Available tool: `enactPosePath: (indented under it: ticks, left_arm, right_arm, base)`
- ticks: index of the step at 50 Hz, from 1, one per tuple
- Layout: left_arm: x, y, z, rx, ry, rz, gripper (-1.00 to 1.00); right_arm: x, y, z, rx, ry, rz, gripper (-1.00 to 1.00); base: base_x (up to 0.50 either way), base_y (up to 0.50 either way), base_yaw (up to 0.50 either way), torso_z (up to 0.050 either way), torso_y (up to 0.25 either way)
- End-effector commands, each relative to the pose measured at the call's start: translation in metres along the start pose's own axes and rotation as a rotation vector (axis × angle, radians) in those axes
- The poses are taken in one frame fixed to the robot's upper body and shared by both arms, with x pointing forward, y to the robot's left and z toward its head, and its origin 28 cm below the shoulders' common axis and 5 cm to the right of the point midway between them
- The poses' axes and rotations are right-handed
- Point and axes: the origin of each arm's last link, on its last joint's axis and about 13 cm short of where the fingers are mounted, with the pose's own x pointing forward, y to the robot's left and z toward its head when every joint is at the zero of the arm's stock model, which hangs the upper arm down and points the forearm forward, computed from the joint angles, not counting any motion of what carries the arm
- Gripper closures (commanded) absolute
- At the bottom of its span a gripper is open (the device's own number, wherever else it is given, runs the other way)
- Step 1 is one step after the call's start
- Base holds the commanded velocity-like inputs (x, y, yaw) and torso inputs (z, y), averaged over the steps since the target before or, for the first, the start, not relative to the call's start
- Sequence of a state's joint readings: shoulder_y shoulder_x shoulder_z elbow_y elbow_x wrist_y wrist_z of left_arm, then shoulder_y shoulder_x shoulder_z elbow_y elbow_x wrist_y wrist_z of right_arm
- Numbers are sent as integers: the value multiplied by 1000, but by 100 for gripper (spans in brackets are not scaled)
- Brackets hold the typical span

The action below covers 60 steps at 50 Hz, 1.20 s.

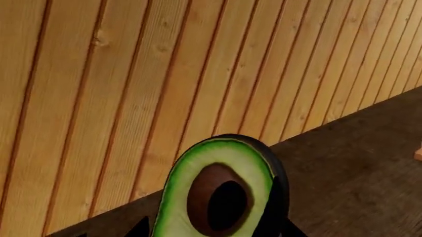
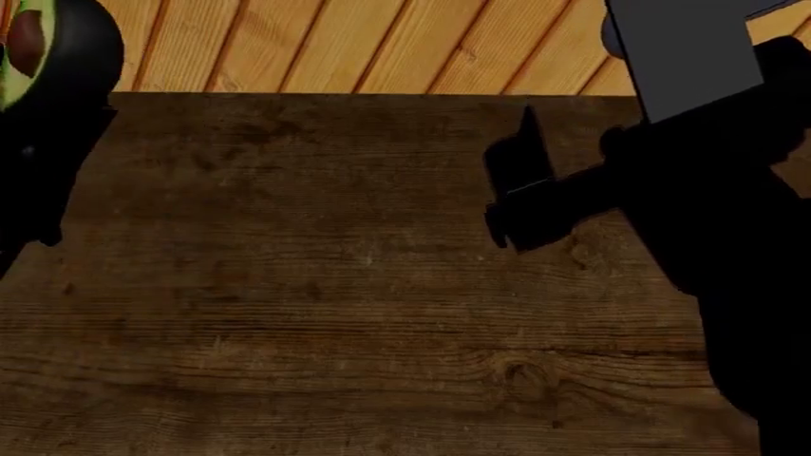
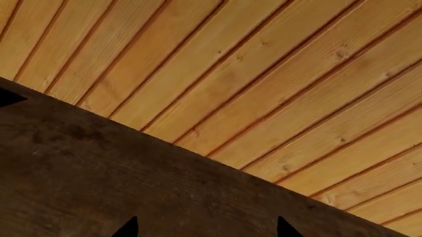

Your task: Place the avocado, onion, tomato and bell pepper on the cutting board.

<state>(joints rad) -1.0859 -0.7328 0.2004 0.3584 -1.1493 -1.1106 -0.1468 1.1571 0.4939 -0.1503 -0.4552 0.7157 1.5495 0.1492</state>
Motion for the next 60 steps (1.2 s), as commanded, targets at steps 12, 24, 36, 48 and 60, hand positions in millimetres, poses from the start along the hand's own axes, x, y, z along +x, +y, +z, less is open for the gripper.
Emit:
enactPosePath:
  ticks: [12, 24, 36, 48, 60]
  left_arm:
    - [-9, -5, 17, -45, -97, 120, 100]
    - [-6, -4, 25, -46, -112, 131, 100]
    - [-5, -5, 28, -59, -126, 133, 100]
    - [2, -6, 19, -35, -105, 131, 100]
    - [1, -3, 19, -45, -110, 148, 100]
  right_arm:
    - [-61, 8, 22, -172, 103, 88, -100]
    - [-88, 11, 32, -209, 148, 294, -100]
    - [-116, 17, 42, -279, 160, 541, -100]
    - [-118, 15, 51, -208, 193, 564, -100]
    - [-133, 21, 56, -249, 204, 683, -100]
  base:
    - [0, 0, 0, 0, 0]
    - [0, 0, 0, 0, 1]
    - [0, 0, 0, 0, 1]
    - [0, 0, 0, 0, 0]
    - [-1, 0, 0, 0, 1]
